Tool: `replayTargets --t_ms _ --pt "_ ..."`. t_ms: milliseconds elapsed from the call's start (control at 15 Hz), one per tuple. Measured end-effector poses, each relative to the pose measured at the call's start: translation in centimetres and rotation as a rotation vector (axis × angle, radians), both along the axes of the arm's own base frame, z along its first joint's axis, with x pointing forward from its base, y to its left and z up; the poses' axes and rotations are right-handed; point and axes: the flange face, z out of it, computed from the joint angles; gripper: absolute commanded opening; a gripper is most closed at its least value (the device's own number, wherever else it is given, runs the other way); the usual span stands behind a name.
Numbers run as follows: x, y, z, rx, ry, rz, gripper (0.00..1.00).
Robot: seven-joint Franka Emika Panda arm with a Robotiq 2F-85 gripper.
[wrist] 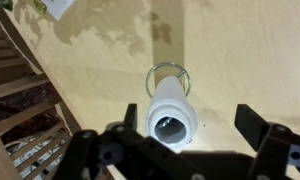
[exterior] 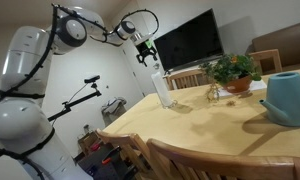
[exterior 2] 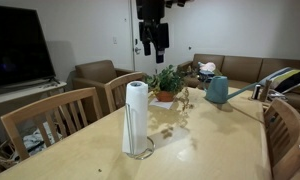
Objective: Take the paper towel roll off the stand
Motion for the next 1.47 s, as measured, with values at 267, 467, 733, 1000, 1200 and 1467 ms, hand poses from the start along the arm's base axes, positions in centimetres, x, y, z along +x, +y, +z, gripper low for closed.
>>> replayTargets --t_ms 267,467,733,1000,1200,1467 --pt "0.2 0.0 -0.1 -0.001 0.006 0.008 1.00" --pt "0.3 0.0 -0.5 -0.003 0.011 0.008 1.00" --pt "0.6 0.4 -3.2 -0.008 0.044 0.013 1.00" --pt "0.8 1.4 -5.3 -0.012 0.067 0.024 1.00" --pt "0.9 2.7 -5.8 -0.010 0.065 0.038 1.00" --pt "1.2 3.8 -6.0 -0.018 0.056 0.048 1.00"
